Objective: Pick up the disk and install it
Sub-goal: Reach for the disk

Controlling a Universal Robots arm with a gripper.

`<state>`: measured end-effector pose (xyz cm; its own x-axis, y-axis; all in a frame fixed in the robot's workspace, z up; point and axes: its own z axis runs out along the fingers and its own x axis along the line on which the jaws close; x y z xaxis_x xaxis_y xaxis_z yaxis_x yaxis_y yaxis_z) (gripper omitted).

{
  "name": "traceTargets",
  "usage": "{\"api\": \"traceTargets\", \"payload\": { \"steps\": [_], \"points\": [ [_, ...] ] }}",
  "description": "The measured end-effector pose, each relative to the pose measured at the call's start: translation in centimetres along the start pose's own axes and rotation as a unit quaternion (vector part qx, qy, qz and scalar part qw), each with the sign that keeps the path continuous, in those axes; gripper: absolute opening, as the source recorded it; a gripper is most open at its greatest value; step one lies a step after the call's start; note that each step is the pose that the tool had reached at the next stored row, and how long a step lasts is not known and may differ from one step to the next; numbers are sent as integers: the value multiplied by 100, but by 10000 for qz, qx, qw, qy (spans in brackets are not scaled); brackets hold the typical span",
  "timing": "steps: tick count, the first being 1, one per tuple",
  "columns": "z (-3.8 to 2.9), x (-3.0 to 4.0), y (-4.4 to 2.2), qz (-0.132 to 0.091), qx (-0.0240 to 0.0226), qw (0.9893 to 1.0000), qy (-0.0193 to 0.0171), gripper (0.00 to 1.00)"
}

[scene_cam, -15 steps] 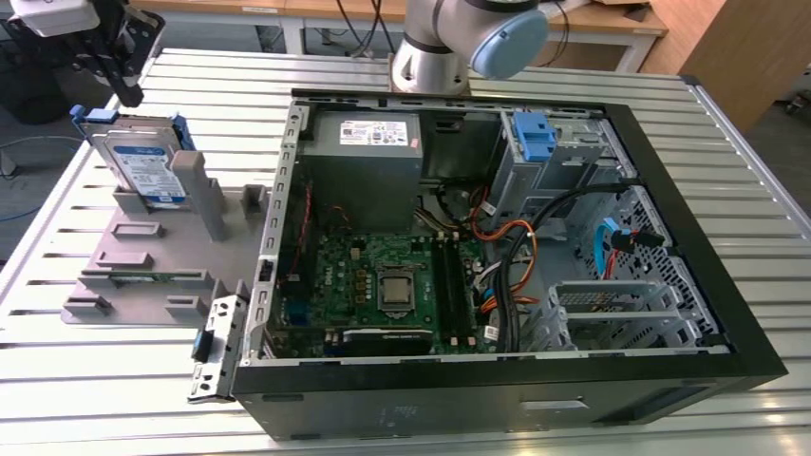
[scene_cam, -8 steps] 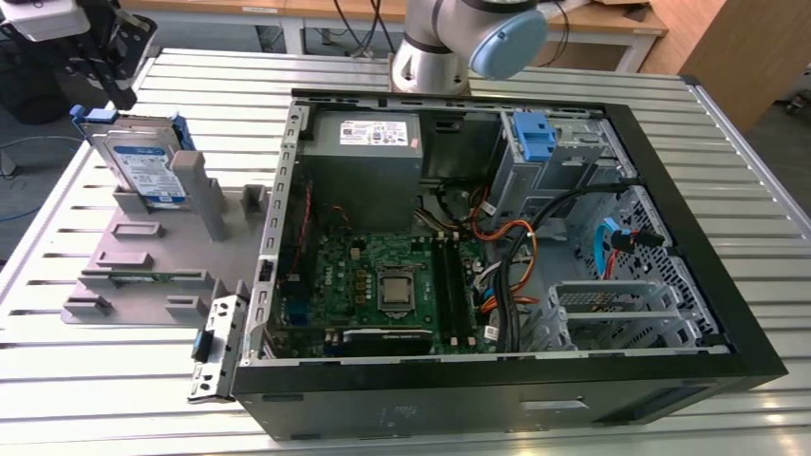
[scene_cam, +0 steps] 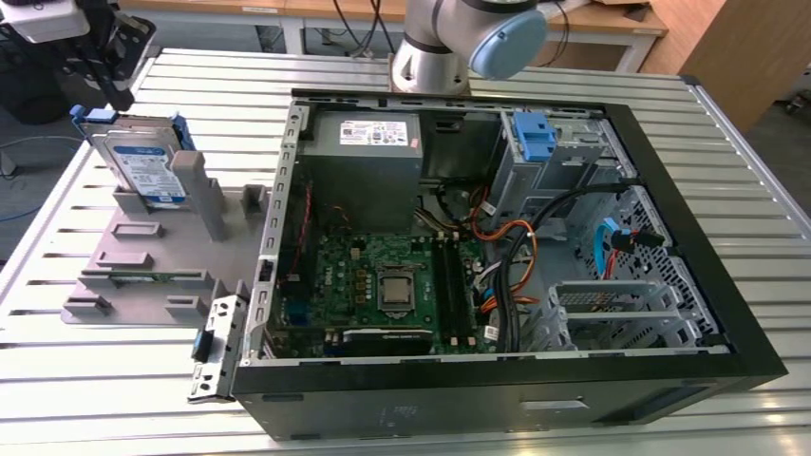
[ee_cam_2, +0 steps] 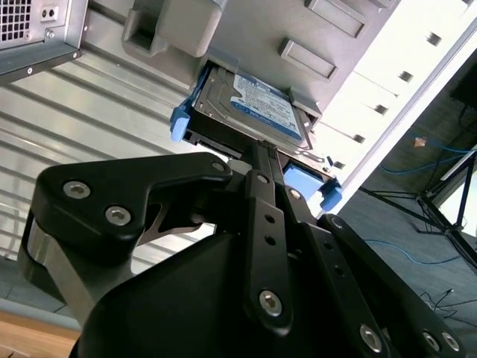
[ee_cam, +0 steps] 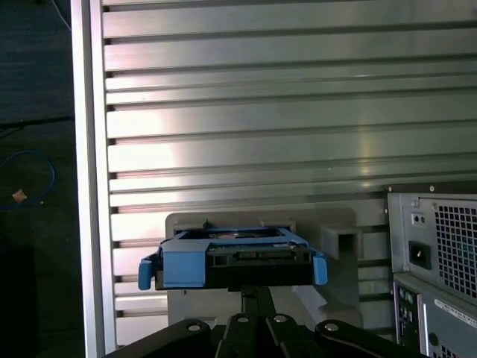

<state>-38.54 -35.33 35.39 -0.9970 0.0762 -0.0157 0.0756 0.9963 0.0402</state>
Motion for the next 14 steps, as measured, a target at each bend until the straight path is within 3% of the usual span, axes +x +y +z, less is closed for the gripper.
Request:
{"api": "traceTargets", "payload": {
  "steps": [7,14],
  "points": [
    [11,-1,-1,-4,-2,10000,-1,11],
    [64,17,23,-173,-4,9998,5,11]
  ]
}}
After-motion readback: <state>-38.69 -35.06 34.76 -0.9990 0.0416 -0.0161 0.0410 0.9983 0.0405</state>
